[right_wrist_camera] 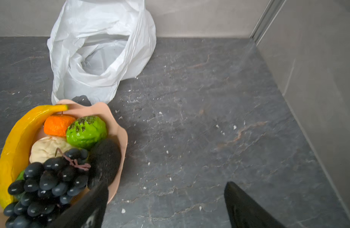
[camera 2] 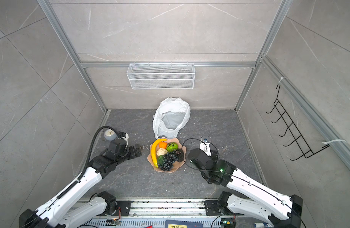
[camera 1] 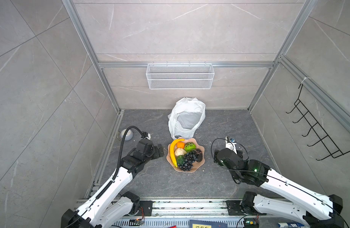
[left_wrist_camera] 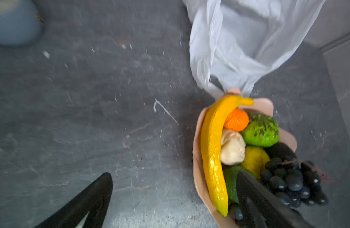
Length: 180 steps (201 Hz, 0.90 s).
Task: Take the fake fruits out of the plastic bag
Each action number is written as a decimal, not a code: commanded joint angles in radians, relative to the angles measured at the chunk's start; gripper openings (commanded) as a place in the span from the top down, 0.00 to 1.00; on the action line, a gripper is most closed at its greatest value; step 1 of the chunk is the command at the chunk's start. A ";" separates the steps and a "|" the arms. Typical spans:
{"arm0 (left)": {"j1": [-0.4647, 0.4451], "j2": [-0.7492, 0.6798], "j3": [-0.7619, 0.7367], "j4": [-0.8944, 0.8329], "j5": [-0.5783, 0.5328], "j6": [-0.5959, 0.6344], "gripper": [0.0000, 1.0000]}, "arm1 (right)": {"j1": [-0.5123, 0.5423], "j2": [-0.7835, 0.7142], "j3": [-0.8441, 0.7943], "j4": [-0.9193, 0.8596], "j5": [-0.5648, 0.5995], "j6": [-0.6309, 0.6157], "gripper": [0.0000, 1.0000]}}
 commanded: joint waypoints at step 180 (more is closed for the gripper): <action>0.419 0.585 -0.476 1.431 -0.100 0.593 0.00 | -0.669 0.407 -0.524 1.359 -0.285 -0.624 0.00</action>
